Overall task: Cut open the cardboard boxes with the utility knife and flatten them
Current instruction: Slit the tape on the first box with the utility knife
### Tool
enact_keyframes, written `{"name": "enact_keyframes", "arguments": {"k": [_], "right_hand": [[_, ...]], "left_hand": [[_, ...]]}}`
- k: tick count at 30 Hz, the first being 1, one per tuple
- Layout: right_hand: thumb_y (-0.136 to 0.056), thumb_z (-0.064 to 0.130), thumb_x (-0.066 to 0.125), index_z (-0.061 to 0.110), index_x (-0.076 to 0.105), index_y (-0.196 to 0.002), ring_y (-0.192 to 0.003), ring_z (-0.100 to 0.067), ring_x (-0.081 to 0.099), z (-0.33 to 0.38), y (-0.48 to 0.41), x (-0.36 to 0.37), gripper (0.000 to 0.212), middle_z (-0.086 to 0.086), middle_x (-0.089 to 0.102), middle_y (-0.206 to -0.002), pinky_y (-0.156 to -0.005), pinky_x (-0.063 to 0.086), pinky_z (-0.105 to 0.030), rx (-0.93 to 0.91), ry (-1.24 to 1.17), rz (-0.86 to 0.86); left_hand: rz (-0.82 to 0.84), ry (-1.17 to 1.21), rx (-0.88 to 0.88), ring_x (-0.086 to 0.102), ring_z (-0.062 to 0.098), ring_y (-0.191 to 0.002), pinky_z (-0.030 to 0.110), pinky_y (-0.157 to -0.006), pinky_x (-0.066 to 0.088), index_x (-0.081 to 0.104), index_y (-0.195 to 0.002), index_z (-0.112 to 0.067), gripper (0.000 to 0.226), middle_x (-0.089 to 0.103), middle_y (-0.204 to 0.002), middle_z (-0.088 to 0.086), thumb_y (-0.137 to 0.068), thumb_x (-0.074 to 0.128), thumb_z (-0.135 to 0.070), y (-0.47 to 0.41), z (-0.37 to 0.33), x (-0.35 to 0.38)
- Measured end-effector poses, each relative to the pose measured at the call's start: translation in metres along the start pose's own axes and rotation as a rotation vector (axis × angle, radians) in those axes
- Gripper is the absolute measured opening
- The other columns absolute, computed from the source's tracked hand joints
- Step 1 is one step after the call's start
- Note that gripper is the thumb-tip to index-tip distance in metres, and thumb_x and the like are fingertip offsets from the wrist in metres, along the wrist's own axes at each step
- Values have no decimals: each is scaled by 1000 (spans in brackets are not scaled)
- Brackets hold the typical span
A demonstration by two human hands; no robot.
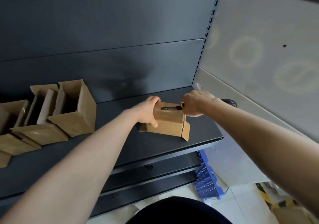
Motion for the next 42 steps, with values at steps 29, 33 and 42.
{"name": "enact_keyframes", "arguments": {"k": [29,33,42], "right_hand": [[-96,47,34,11,59,-104,-68,-24,59,-52,13,34,44,-6,60,-81,-63,46,-27,230,-274,74],[-98,51,32,5,52,-104,-49,-22,51,-35,1,60,50,-11,57,-61,-51,45,-25,341,-697,166],[-97,49,39,8,51,-84,-47,-21,51,-24,2,77,45,-10,56,-60,-49,44,-23,401,-899,277]], "left_hand": [[-22,-301,-206,-2,28,-147,51,-118,-1,12,-148,-16,101,15,-155,6,-68,74,-7,12,24,1],[-16,-253,-173,-12,24,-147,51,-117,-6,0,-152,-20,109,3,-160,3,-71,74,-19,14,19,7],[-27,-77,-185,-13,21,-146,48,-116,16,3,-152,-25,107,3,-158,-4,-75,76,-11,25,22,14]]}}
Point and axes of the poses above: each hand's wrist, its own y-axis away from the middle knuckle, its own x-axis out of the palm, z = x × y, the point moved 4 cm from there along -y, towards the middle knuckle
